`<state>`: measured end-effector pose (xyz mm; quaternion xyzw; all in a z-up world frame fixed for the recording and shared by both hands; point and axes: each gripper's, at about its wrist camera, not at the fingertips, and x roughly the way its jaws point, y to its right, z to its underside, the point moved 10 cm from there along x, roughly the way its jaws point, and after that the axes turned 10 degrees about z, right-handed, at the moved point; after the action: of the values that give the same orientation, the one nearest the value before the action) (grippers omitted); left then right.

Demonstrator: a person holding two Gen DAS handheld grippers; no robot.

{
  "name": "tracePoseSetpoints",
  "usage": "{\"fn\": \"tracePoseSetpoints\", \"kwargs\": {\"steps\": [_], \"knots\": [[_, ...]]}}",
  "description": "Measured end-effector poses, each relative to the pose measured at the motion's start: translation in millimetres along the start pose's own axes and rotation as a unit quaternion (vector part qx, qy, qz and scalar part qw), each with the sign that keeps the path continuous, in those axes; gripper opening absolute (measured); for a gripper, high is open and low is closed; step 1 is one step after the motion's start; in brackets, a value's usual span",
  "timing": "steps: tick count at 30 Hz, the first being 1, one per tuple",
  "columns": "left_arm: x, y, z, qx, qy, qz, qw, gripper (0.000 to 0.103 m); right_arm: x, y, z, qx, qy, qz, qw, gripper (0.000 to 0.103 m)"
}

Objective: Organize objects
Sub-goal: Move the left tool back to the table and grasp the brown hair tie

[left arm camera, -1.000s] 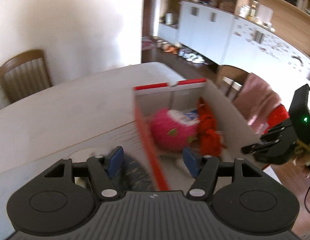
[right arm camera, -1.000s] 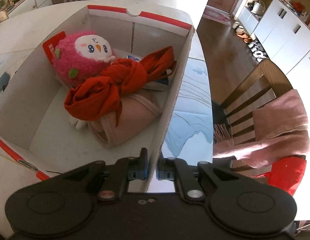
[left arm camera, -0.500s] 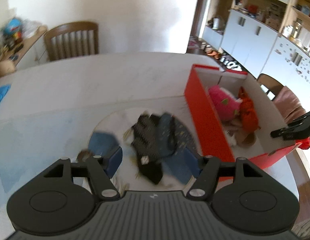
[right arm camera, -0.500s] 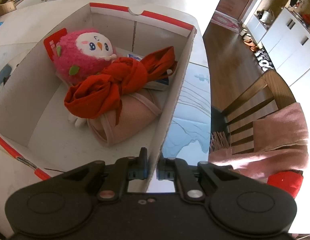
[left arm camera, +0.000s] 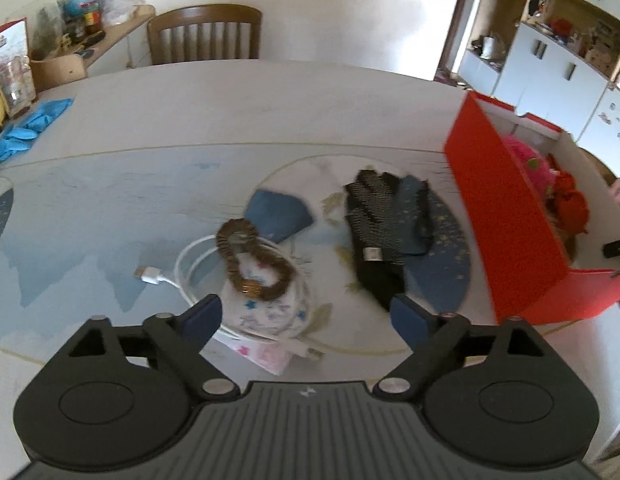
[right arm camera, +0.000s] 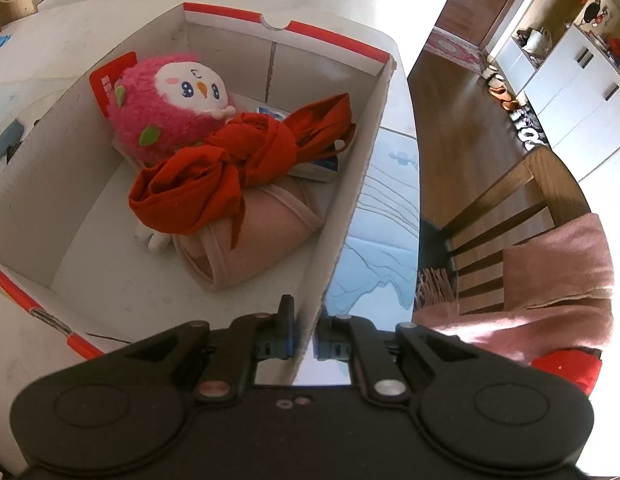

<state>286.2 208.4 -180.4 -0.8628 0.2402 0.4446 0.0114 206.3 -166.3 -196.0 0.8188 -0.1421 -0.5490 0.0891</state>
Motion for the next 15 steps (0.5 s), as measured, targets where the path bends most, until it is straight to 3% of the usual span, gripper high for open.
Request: {"fn": "tracePoseSetpoints", "kwargs": {"steps": [1,9,15], "knots": [[3.3,-4.9,-0.4,0.001,0.000,-0.007,1.0000,0.101,-0.1,0.1,0.0,0.000,0.000,0.000,1.000,0.007],[34.6,-60.4,-10.5,-0.029,-0.011,-0.071,0.9970,0.102,0.7,-1.1,-0.7,0.001,-0.004,0.010,1.000,0.008],[42.2,-73.6,-12.3,-0.038,-0.010,-0.083,0.9958,0.101,0.6,-0.6,-0.2,0.004,-0.007,0.014,1.000,0.008]]}}
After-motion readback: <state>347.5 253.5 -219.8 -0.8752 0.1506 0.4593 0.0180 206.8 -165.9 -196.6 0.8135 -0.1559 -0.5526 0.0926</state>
